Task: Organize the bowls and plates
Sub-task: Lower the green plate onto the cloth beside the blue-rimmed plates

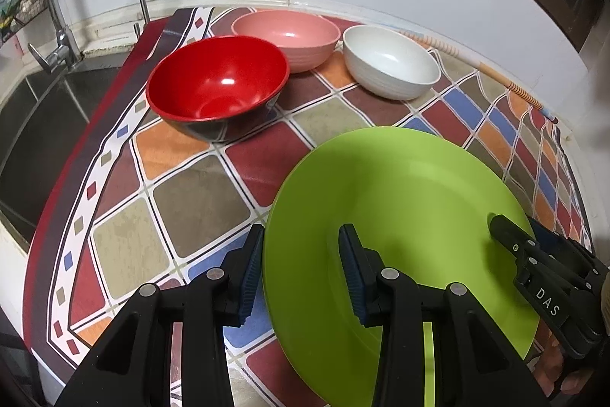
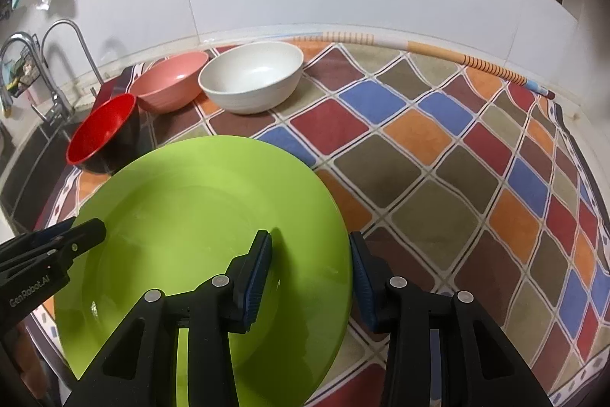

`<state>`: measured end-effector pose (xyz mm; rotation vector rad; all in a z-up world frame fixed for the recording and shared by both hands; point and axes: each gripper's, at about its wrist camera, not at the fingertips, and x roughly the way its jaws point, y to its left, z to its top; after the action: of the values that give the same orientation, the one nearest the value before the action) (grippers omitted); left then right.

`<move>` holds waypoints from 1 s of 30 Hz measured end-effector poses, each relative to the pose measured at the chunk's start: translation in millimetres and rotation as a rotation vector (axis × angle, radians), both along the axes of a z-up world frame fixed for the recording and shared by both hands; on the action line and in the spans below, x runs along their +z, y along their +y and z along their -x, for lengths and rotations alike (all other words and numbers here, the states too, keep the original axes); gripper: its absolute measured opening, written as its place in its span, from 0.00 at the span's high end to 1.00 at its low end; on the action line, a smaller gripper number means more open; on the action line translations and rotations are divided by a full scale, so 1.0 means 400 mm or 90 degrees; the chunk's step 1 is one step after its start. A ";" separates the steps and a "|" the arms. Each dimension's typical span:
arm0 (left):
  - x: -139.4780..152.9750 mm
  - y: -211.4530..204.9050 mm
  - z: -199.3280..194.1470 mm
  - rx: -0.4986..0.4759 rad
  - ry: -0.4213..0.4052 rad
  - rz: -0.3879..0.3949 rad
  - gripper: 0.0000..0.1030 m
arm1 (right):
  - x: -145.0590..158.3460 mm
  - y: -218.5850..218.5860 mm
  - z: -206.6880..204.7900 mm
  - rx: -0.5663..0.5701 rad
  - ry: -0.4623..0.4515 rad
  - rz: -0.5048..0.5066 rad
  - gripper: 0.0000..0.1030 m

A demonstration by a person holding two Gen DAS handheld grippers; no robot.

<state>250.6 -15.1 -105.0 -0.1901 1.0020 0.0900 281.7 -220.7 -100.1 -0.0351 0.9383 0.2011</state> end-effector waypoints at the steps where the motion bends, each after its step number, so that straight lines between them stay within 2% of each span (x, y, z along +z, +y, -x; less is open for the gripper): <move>1: -0.003 0.000 -0.001 0.000 0.002 0.000 0.62 | -0.004 0.001 0.000 0.002 0.003 0.000 0.59; 30: -0.057 -0.001 -0.029 -0.004 0.032 -0.001 0.62 | -0.060 0.000 -0.019 0.006 0.033 0.003 0.58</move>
<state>262.2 -15.5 -127.7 -0.1835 1.0530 0.0897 289.2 -220.8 -124.3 -0.0399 0.9898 0.2095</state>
